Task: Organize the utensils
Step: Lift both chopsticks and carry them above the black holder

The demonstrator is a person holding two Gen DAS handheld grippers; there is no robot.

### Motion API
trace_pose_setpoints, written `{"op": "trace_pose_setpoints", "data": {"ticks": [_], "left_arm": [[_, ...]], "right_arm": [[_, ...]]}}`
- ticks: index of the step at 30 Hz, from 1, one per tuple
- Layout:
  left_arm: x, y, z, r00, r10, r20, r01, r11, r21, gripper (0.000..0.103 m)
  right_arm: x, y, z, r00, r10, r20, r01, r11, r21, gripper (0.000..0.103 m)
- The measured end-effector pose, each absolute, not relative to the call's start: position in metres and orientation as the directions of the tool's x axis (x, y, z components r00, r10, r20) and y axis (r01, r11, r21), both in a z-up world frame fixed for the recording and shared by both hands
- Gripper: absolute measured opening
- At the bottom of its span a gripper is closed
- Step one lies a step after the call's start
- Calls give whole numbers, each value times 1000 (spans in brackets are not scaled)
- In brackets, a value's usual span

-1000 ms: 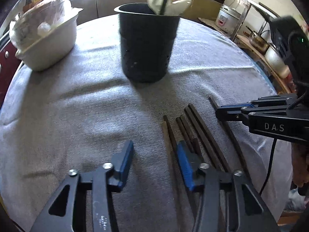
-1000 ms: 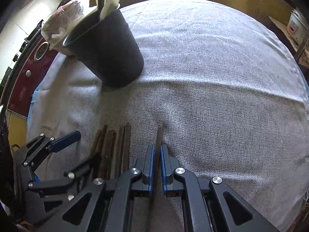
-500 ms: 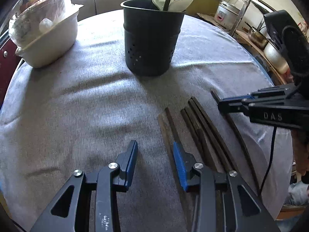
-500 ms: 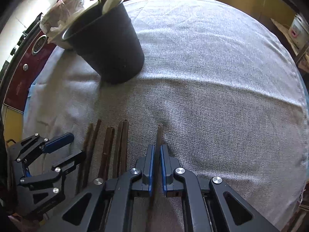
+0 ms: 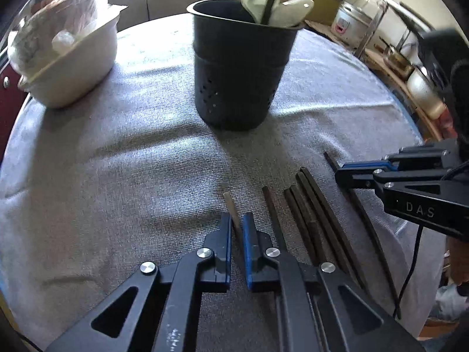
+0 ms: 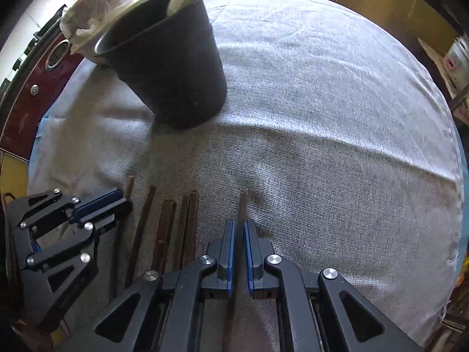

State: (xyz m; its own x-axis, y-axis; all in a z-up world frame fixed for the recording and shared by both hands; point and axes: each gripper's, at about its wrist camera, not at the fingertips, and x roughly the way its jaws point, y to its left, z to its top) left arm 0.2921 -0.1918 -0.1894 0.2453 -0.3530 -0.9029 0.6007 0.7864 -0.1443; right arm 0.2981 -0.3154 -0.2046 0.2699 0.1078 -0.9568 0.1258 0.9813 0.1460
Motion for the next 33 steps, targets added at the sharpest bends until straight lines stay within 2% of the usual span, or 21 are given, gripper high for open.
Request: {"op": "trace_pose_setpoints", "data": {"ticks": [3,7,17,23,29,33], "left_arm": [[289,-176,-187,255,-389,-885,569,801,-188,5],[275,-150,-157,319,-469,-823,575,786,-225,5],[243,-118,-55,522,-578,-627,616,764,-192,5],[244,-105,-12,623,-607,-493,593,778,-207,5],[270,-105,31,722,-590,-361,557,805,-202,4],[287,-110,60,742,-597,-306,561,802,-206,4]], "right_arm": [[288,-324,-205,306,151,-940,160,965,208,6],[273,-327,-192,373,182,-910,153,955,254,6],[223,-301,-112,616,142,-775,45,976,215,6],[205,-286,-61,760,86,-644,17,988,153,6],[201,-287,2,886,47,-461,27,988,152,6],[209,-289,46,940,8,-340,49,986,159,6]]}}
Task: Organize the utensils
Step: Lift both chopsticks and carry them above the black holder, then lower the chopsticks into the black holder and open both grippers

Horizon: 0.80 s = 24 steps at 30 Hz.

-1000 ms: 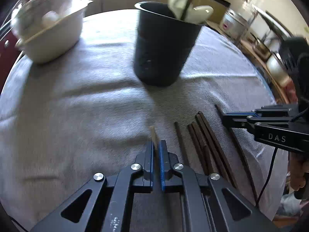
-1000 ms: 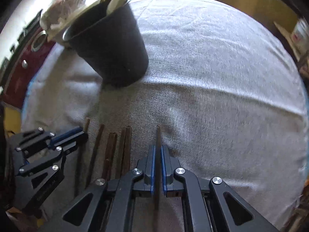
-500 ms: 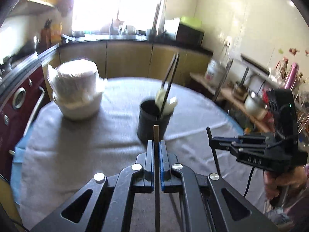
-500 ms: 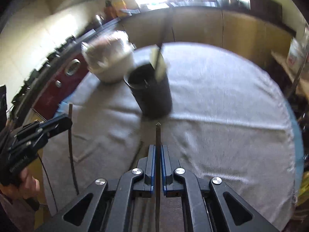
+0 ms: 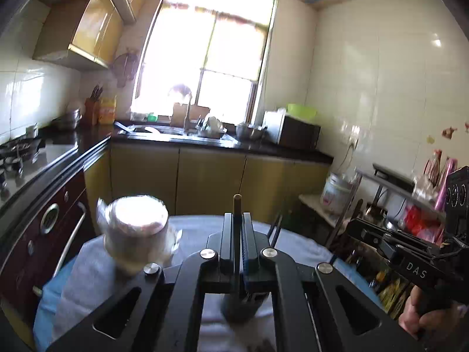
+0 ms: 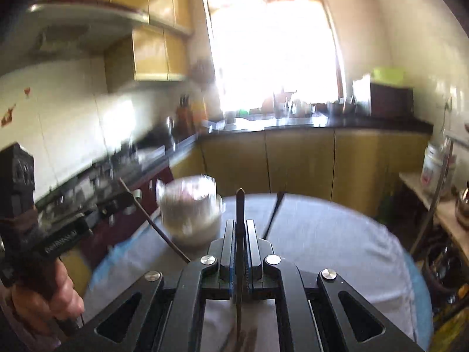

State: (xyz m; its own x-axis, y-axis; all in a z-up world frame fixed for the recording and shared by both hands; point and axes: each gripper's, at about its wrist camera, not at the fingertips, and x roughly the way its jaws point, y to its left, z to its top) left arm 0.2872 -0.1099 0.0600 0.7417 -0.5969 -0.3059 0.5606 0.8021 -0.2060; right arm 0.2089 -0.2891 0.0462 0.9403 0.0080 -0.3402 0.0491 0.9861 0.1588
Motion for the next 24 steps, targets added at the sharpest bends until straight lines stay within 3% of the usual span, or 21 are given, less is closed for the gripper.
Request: {"op": "trace_pose_setpoints", "data": {"ticks": [8,24], "left_arm": [[314,-129,90,744,-622,-244,586,783,-210,4],[351,-165,6,680,-626,-383,577,778,-247,4]], "right_arm": [[258,-293,80,965,-31,-260,80,981,179,6],[317,-303,6,917,-34,-397,105,982,158,6]]}}
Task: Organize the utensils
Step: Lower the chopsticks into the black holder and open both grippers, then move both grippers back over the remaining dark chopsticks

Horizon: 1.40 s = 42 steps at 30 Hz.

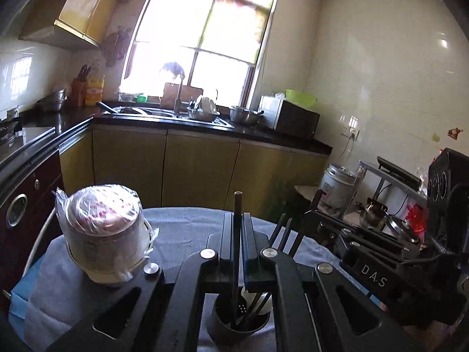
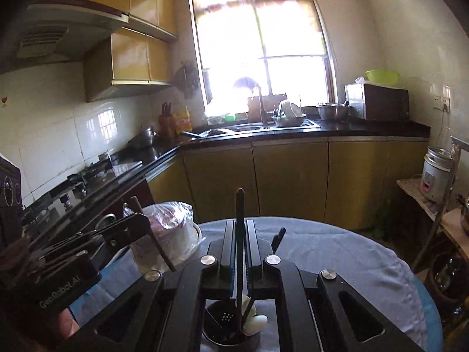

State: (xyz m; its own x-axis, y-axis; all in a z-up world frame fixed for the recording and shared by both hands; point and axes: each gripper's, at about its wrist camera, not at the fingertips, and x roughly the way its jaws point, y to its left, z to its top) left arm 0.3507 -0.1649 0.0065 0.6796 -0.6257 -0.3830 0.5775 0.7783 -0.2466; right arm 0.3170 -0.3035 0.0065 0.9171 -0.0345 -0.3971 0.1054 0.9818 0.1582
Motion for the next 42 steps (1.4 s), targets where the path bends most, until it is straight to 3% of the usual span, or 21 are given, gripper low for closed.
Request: {"op": "trace_pose_setpoints", "data": {"ticks": [9,11,13,14,16,21,26,36,42], "left_arm": [[349,-173,-19,590,-618,-520,622,758,-195,5],[338,-170,-23,586,-583,-562,626,766,-142,20],[325,-164,-25,600,-547,-584,615,782,-101,65],[318,-158,-24,617,-536,-576,609,789,-82,69],[302,-149,-24,637,-515,-573,601,798,-50,71],[266,-125,-34,651,-446,-614,543,839,-34,76],[230,-102,-45,660,-410,-630,497,867,-44,79],[190,-96,-43,680,-387,-622,474,880,-31,79],[186,-100,-43,676,-389,-625,478,878,-29,79]], "right_arm": [[331,-308,-27,845,54,-532,73,974,214,7],[328,-311,-29,829,86,-552,65,967,248,9],[319,-315,-29,828,100,-552,63,961,268,12],[314,-317,-29,826,101,-555,66,960,272,18],[302,-318,-28,822,94,-561,76,960,271,25],[274,-305,-31,774,29,-632,113,976,184,26],[228,-284,-32,725,-123,-678,172,985,6,27],[165,-264,-20,728,-264,-632,224,964,-144,30],[152,-263,-13,740,-286,-609,235,958,-165,32]]}}
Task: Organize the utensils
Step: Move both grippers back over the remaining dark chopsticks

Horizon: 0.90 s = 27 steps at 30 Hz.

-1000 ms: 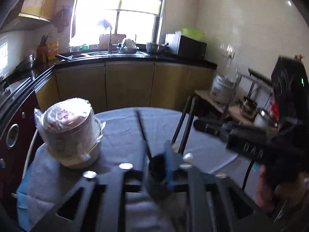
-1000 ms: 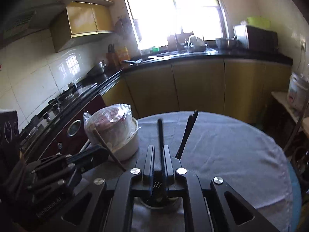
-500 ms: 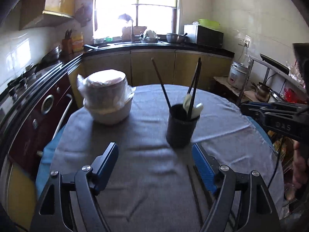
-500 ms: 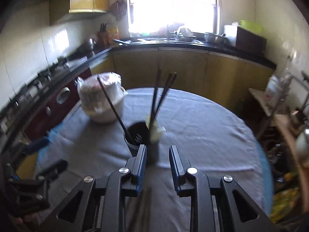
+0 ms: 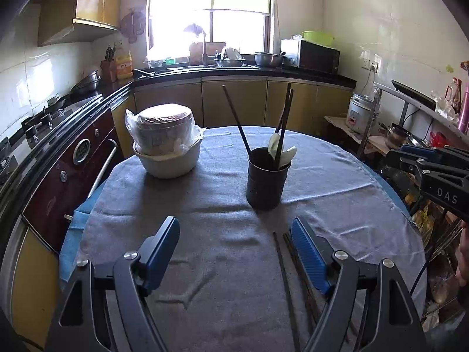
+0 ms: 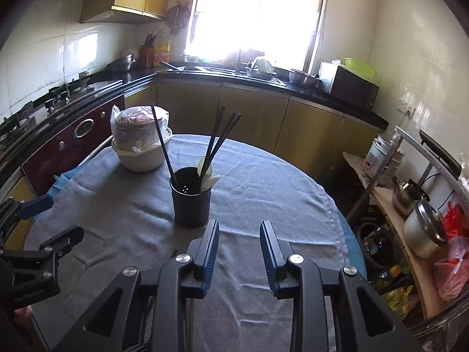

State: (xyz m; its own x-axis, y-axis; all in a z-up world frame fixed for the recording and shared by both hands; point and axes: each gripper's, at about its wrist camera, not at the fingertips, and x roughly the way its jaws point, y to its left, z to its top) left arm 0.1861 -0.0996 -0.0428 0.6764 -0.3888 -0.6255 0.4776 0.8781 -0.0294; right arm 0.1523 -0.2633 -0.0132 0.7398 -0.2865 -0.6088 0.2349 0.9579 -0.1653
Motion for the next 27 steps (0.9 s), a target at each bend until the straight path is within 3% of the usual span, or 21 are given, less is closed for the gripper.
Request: {"op": "trace_pose_setpoints", "data": {"ticks": [19,22,27], "left_arm": [[204,-106,-68,639,-375,-672,484,874,-28,79],[213,-109,-85,579,-370,-726,502,864,-39,79],[227,-103,-125,497,-306,-812,481,876,-36,79]], "right_arm": [[169,-272,-32,708,-282,-647,228,959,-168,32],[181,-277,-46,681,-196,-706,184,978,-94,32],[215,-292,-106,535,79,-841,81,986,144,32]]}}
